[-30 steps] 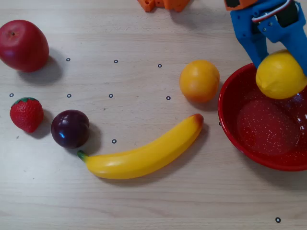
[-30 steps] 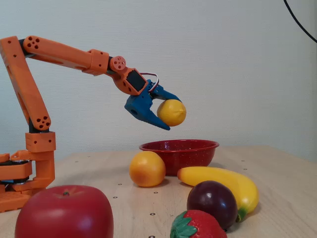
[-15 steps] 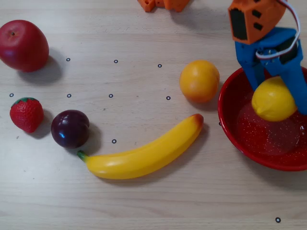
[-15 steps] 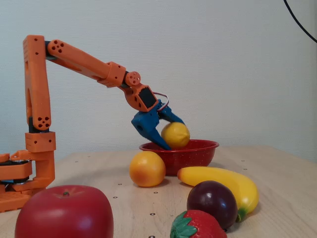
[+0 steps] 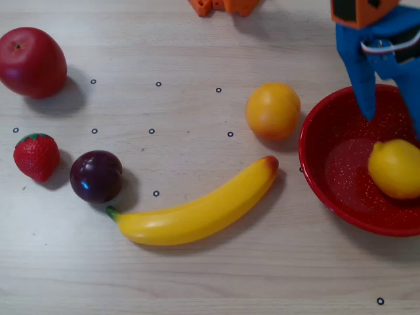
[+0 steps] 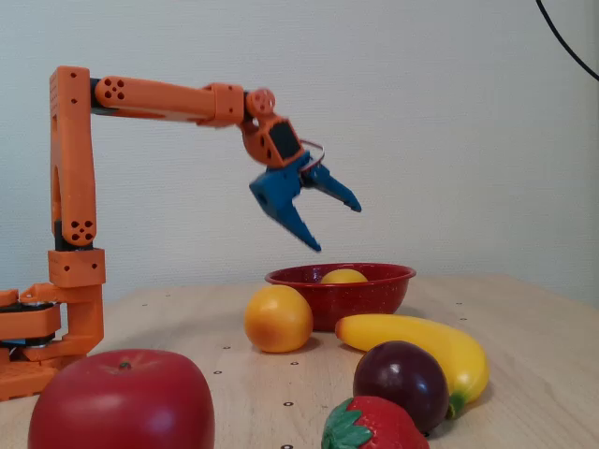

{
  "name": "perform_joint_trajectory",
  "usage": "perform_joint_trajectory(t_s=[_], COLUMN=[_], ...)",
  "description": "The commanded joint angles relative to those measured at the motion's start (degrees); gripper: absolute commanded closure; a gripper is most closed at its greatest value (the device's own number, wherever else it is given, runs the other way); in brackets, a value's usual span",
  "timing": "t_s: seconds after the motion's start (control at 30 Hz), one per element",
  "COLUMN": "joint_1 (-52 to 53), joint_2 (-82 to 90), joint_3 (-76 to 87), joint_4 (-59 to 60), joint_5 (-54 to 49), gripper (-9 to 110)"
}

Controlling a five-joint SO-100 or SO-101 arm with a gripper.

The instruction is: Put the lemon in the red bowl.

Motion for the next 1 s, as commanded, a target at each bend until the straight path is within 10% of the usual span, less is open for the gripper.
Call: perform_joint_trajectory(t_s=[0.0, 0.37, 0.97], joint_1=[-3.8, -15.3, -31.9], joint_2=[9.1, 20.7, 53.0], joint_3=[-8.6, -6.8, 37.9], joint_4=[3.3, 11.3, -1.9], joint_5=[-2.5, -1.3, 2.3], gripper=[74, 101, 101])
